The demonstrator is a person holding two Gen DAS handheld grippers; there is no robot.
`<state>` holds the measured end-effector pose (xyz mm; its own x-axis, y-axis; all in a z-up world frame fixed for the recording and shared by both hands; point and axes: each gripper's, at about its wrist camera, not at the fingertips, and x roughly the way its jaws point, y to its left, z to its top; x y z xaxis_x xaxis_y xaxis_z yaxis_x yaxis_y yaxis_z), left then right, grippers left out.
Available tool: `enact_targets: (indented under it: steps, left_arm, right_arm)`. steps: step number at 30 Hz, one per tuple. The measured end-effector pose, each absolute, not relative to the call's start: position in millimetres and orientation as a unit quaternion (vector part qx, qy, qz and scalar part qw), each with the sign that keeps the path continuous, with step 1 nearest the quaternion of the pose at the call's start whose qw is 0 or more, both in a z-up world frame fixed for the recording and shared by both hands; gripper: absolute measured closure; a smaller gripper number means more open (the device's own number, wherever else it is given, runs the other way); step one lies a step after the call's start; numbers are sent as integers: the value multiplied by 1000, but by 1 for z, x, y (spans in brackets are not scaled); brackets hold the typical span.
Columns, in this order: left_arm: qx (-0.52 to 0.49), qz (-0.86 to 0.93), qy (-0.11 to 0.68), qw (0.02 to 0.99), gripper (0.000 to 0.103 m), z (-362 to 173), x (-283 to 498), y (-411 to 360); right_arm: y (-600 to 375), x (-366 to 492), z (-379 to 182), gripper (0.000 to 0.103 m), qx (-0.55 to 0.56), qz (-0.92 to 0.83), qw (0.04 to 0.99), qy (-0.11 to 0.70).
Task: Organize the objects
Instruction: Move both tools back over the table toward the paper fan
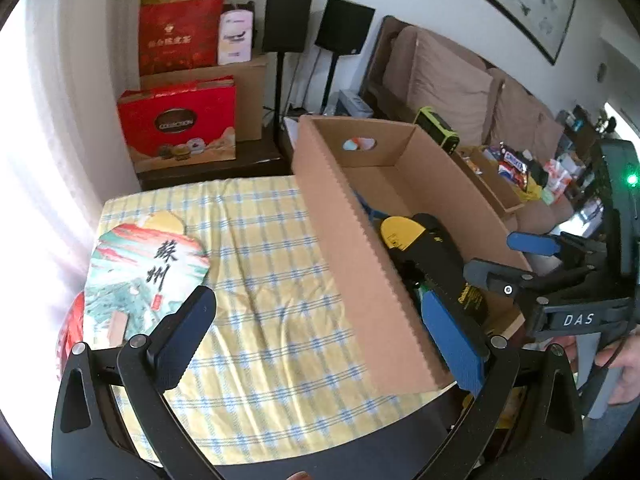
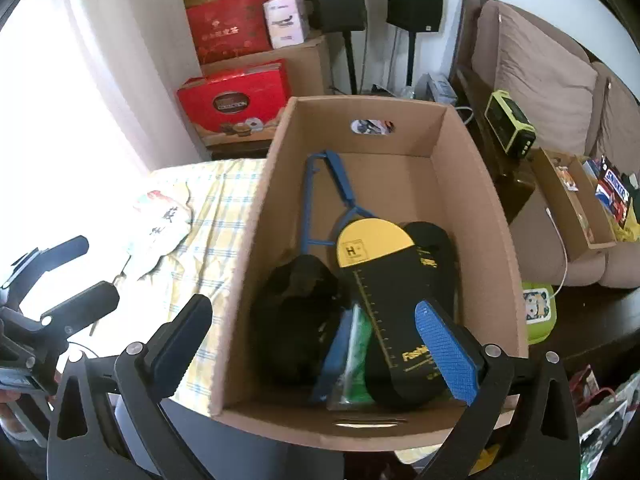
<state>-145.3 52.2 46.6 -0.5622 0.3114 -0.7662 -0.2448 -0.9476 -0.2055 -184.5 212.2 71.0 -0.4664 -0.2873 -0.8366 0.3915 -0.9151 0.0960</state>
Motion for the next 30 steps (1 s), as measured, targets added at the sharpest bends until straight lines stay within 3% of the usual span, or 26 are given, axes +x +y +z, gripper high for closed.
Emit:
enact_targets:
  steps: [14, 30]
  left_arm:
    - [-447, 888, -58, 88, 0, 29, -130, -36]
    - [-488, 869, -84, 13, 0, -48, -96, -132]
  right_arm:
    - [149, -174, 70, 1, 475, -843, 250, 46]
    - [81, -154, 60, 1, 461, -832, 305, 46]
